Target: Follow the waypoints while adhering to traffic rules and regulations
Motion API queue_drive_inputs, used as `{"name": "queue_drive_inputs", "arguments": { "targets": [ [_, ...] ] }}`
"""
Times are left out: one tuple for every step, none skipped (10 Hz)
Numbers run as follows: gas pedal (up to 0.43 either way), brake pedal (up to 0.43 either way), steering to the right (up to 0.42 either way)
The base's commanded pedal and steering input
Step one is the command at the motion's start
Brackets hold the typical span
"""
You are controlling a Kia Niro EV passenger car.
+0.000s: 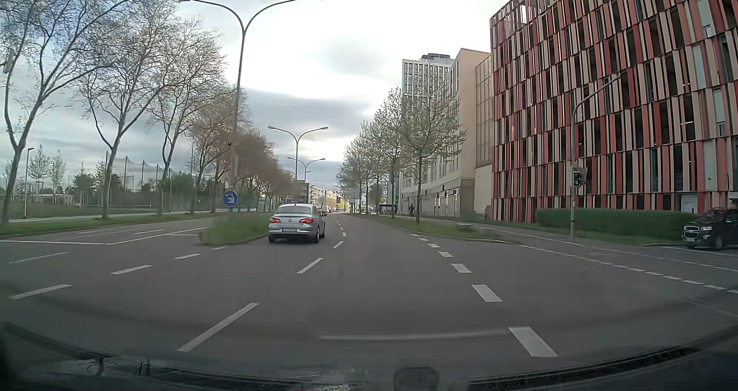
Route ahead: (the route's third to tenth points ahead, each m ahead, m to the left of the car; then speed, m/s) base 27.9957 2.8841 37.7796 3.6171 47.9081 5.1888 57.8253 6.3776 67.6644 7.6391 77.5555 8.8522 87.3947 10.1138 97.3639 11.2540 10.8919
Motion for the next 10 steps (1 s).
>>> {"name": "queue_drive_inputs", "arguments": {
  "targets": [
    [0.067, 0.0, 0.015],
    [0.067, 0.0, 0.009],
    [0.067, 0.0, 0.004],
    [0.067, 0.0, -0.001],
    [0.067, 0.0, -0.004],
    [0.067, 0.0, -0.005],
    [0.067, 0.0, -0.007],
    [0.067, 0.0, -0.009],
    [0.067, 0.0, -0.011],
    [0.067, 0.0, -0.015]
  ]
}}
